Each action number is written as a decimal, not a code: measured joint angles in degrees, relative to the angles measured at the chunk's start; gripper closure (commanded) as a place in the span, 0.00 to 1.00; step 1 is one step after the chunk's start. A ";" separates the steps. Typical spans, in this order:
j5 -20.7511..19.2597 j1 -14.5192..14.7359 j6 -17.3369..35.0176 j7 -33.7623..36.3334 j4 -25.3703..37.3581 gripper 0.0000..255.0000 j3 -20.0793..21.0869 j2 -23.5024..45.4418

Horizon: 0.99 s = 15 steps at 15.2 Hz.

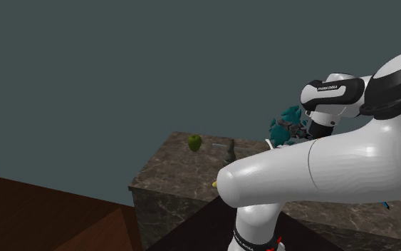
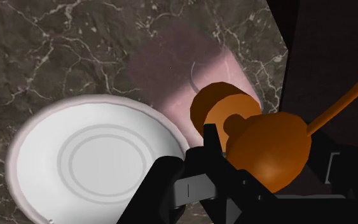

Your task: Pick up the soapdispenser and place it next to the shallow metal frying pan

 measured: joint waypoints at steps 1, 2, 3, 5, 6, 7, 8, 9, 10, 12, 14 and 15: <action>-0.08 0.13 0.16 0.00 0.00 1.00 -0.20 0.08; -0.14 0.19 0.27 0.02 -0.03 1.00 -0.32 0.12; -0.17 0.19 0.32 0.04 -0.07 1.00 -0.36 0.12; -0.18 0.20 0.35 0.04 -0.09 1.00 -0.39 0.13; -0.19 0.21 0.36 0.05 -0.09 0.00 -0.39 0.13; -0.19 0.21 0.37 0.05 -0.09 0.00 -0.39 0.13; -0.19 0.21 0.37 0.05 -0.09 0.00 -0.39 0.13; -0.19 0.21 0.37 0.05 -0.09 0.00 -0.39 0.13; -0.19 0.21 0.37 0.05 -0.09 0.00 -0.39 0.13; -0.19 0.21 0.37 0.05 -0.09 0.00 -0.39 0.13; 1.23 -0.23 -1.96 -0.33 1.46 0.00 1.76 -0.25; 1.99 -0.45 -3.35 -0.67 2.50 0.00 2.84 -0.43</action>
